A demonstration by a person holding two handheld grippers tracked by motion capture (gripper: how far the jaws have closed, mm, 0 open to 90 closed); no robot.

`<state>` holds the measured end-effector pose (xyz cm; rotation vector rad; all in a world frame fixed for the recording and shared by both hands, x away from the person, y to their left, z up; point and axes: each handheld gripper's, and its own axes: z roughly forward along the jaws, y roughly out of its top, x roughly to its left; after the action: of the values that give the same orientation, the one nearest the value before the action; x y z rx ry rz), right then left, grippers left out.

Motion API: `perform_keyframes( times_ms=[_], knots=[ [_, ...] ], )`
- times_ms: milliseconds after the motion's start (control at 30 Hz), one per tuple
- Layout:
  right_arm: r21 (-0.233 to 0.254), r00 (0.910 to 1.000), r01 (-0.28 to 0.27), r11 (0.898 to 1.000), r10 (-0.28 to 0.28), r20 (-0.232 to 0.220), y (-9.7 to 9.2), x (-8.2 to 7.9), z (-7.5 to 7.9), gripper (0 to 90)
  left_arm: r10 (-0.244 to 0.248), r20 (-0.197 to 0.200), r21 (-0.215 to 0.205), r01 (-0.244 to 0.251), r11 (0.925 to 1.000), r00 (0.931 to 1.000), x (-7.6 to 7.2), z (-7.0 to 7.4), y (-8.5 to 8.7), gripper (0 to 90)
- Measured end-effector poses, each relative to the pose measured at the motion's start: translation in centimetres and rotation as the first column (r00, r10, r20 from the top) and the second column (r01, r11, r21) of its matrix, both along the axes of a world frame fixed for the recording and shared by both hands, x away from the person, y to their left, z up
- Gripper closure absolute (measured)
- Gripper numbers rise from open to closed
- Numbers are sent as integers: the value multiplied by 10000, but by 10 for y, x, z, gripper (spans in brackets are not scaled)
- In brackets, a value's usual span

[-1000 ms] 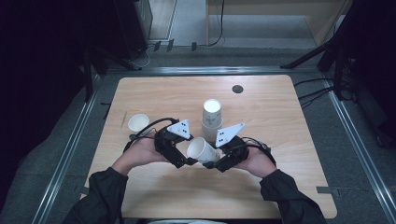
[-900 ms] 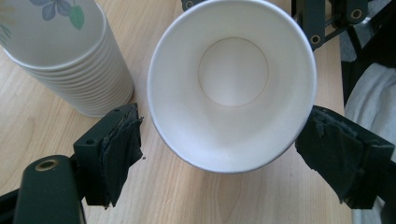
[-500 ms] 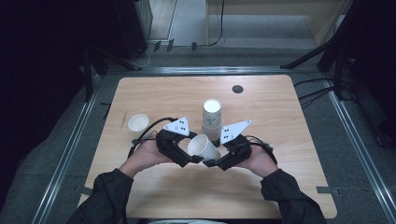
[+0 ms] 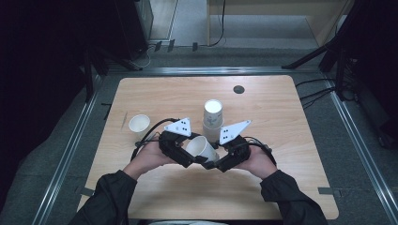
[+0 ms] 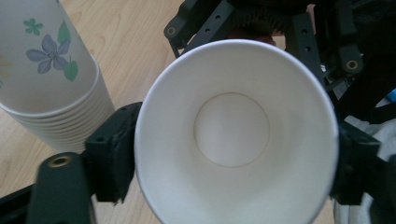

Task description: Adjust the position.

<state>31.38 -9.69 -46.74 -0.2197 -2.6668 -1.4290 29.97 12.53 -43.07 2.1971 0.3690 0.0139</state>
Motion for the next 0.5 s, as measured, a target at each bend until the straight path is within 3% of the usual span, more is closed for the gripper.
perform_keyframes(
  times_ms=[233, 500],
  knots=[
    [-39, 9997, 40, 10000, -41, -235, 0, 1, 0, 347, -63, 29, 82, 63, 9999, 10000, 1, 1, 0, 234],
    [-221, 9999, 18, 9998, -21, -133, 1, 0, 0, 341, -122, 79, 162, 120, 9998, 9999, 0, 2, -1, 246]
  ],
)
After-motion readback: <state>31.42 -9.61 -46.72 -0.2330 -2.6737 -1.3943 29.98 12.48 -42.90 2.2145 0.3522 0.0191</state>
